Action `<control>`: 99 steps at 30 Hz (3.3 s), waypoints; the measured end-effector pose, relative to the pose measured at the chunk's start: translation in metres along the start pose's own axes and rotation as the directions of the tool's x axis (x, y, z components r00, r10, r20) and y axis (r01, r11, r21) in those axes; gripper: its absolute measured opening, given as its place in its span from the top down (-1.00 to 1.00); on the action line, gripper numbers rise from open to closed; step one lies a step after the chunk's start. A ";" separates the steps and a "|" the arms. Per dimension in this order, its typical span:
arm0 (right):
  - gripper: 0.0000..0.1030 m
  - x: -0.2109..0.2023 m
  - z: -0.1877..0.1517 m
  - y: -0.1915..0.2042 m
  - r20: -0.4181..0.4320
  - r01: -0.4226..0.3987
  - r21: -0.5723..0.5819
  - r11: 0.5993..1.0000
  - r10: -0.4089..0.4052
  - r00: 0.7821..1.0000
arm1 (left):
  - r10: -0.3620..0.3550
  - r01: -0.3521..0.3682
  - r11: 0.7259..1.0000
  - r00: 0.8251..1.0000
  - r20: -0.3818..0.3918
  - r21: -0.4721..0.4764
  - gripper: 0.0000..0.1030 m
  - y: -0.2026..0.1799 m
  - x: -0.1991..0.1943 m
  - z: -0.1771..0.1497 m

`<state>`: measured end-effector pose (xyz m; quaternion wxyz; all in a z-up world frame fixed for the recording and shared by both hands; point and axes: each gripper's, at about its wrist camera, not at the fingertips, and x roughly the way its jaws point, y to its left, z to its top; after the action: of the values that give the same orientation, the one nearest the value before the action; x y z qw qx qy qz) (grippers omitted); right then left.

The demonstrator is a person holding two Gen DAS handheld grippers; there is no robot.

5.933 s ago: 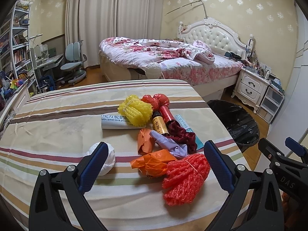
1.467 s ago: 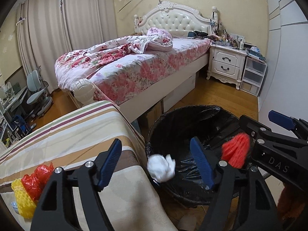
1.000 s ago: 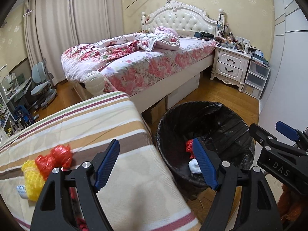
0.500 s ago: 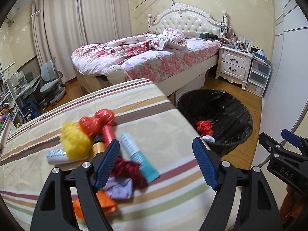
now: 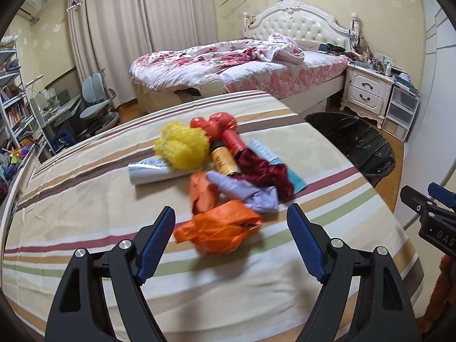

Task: Collect trash
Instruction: 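Reach to the orange plastic bag and grasp it with left tool, then grasp the lavender cloth with right tool while left tool holds orange bag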

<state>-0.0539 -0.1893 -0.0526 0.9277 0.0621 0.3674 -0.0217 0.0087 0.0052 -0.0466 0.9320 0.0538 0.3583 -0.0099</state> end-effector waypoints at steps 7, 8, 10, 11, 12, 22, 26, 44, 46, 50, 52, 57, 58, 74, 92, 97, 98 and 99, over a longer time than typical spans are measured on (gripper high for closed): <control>-0.56 0.003 -0.002 0.017 -0.021 -0.030 -0.023 0.999 0.030 0.999 | -0.037 0.036 0.999 0.998 -0.046 -0.021 -0.52 0.011 0.015 -0.007; -0.56 0.003 -0.003 0.020 -0.021 -0.035 -0.027 0.999 0.034 0.999 | -0.047 0.047 0.999 0.998 -0.049 -0.020 -0.52 0.011 0.015 -0.006; -0.56 0.003 -0.003 0.025 -0.022 -0.043 -0.037 0.998 0.042 0.999 | -0.071 0.070 0.997 0.996 -0.052 -0.017 -0.45 0.012 0.016 -0.009; -0.56 0.003 -0.003 0.028 -0.023 -0.048 -0.041 0.998 0.047 0.999 | -0.083 0.082 0.997 0.995 -0.056 -0.017 -0.38 0.013 0.016 -0.009; -0.56 0.004 -0.002 0.031 -0.024 -0.052 -0.045 0.998 0.051 0.998 | -0.090 0.089 0.996 0.994 -0.062 -0.016 -0.18 0.013 0.017 -0.011; -0.56 0.003 -0.002 0.056 -0.029 -0.088 -0.090 0.992 0.086 0.996 | -0.122 0.121 0.992 0.991 -0.046 -0.024 0.05 0.026 0.001 -0.022; -0.56 0.004 -0.001 0.066 -0.034 -0.107 -0.109 0.988 0.104 0.994 | -0.112 0.110 0.993 0.993 -0.039 -0.051 0.05 0.039 -0.006 -0.025; -0.56 0.022 0.010 0.126 -0.071 -0.173 -0.215 0.961 0.162 0.984 | 0.068 -0.085 0.978 0.993 -0.096 -0.189 0.04 0.125 0.010 -0.029; -0.56 0.028 0.013 0.130 -0.080 -0.169 -0.216 0.962 0.155 0.985 | 0.062 -0.081 0.977 0.993 -0.100 -0.198 0.00 0.128 0.011 -0.030; -0.56 0.041 0.017 0.136 -0.105 -0.159 -0.220 0.962 0.139 0.985 | 0.045 -0.070 0.974 0.992 -0.119 -0.215 -0.17 0.132 0.014 -0.032; -0.56 0.045 0.017 0.138 -0.115 -0.155 -0.223 0.962 0.132 0.985 | 0.034 -0.063 0.971 0.991 -0.128 -0.229 -0.23 0.135 0.015 -0.033; -0.56 0.042 0.013 0.146 -0.128 -0.164 -0.251 0.954 0.135 0.983 | 0.012 -0.048 0.960 0.991 -0.133 -0.276 -0.37 0.143 0.014 -0.034; -0.56 0.040 0.011 0.148 -0.127 -0.166 -0.259 0.952 0.136 0.982 | 0.010 -0.048 0.959 0.991 -0.135 -0.280 -0.37 0.144 0.014 -0.034; -0.56 0.041 0.013 0.155 -0.128 -0.157 -0.269 0.950 0.126 0.984 | 0.079 -0.111 0.959 0.988 -0.130 -0.259 -0.51 0.146 0.012 -0.031; -0.56 0.045 0.012 0.158 -0.152 -0.149 -0.269 0.952 0.111 0.982 | 0.115 -0.148 0.951 0.985 -0.132 -0.271 -0.51 0.158 0.014 -0.031; -0.56 0.033 -0.003 0.166 -0.202 -0.238 -0.278 0.931 0.185 0.962 | 0.122 -0.152 0.951 0.984 -0.128 -0.268 -0.51 0.159 0.014 -0.030; -0.56 0.030 -0.005 0.166 -0.196 -0.234 -0.281 0.931 0.183 0.963 | 0.124 -0.154 0.952 0.984 -0.127 -0.263 -0.51 0.159 0.014 -0.030; -0.56 0.028 -0.006 0.166 -0.193 -0.231 -0.285 0.930 0.180 0.964 | 0.127 -0.156 0.953 0.984 -0.125 -0.260 -0.51 0.159 0.014 -0.030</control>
<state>-0.0238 -0.0237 -0.0596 0.8900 -0.0419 0.4326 0.1379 0.0079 0.1672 -0.0632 0.9084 -0.0469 0.4011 0.1086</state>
